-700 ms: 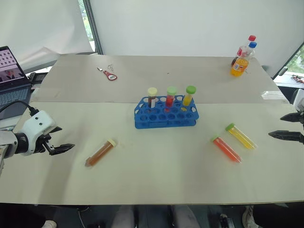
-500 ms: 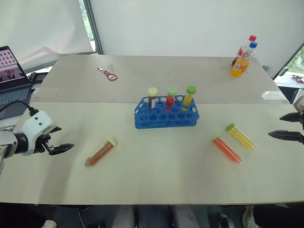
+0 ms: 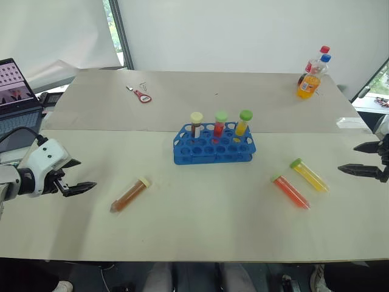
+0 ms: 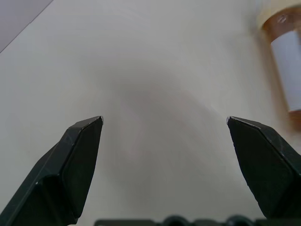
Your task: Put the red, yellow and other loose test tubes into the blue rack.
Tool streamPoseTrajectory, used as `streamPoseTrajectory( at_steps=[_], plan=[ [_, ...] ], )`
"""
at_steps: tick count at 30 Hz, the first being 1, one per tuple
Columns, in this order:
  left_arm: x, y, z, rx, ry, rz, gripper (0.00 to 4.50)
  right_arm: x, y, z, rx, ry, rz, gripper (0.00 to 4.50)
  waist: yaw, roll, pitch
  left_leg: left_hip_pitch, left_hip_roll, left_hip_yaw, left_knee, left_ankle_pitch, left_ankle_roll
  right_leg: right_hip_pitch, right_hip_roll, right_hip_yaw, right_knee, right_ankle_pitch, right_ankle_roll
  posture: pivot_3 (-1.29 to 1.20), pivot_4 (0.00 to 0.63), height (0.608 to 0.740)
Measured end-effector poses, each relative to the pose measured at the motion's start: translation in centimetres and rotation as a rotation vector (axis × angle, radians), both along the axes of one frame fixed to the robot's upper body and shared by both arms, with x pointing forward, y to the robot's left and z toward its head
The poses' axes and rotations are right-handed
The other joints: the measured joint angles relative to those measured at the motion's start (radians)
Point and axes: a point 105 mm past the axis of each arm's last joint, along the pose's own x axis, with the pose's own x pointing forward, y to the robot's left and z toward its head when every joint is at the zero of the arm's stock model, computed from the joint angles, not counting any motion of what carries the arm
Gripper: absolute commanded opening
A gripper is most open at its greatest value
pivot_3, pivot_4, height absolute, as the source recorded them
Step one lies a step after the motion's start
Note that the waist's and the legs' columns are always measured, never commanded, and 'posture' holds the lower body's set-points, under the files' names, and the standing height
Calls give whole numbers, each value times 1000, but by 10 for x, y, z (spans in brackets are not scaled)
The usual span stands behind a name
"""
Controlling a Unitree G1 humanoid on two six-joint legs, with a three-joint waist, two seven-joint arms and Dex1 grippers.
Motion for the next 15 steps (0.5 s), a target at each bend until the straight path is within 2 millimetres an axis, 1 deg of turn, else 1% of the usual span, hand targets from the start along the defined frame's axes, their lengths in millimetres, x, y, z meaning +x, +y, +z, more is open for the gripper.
streamPoseTrajectory(
  at_steps=[2,5,8,11,15],
  plan=[
    [0,-23,11,-22,-29,-91,4500,2,7,-1,18,21,13,4470,2,0,0,0,0,0,0,0,0,0,0,0,0,0,0,0,150,733],
    [-9,-74,26,-53,-49,-296,4500,8,27,-3,37,77,50,4470,1,0,0,-1,-1,-1,1,0,0,0,0,0,0,0,0,0,150,733],
    [-24,-108,29,-72,-23,-451,4500,12,40,-11,12,158,42,4470,-2,0,0,-1,-1,-1,1,0,0,-1,1,0,1,0,0,0,150,733],
    [-32,-132,32,-103,-12,-557,4500,20,47,-26,-26,251,-7,4470,-3,0,0,-1,-1,-1,2,0,0,-1,1,1,1,0,0,0,150,733],
    [-42,-151,35,-106,-8,-658,4500,26,57,-44,-62,353,-21,4470,-1,0,0,-2,-2,-1,2,0,0,-1,1,1,1,0,0,0,150,733]
  ],
)
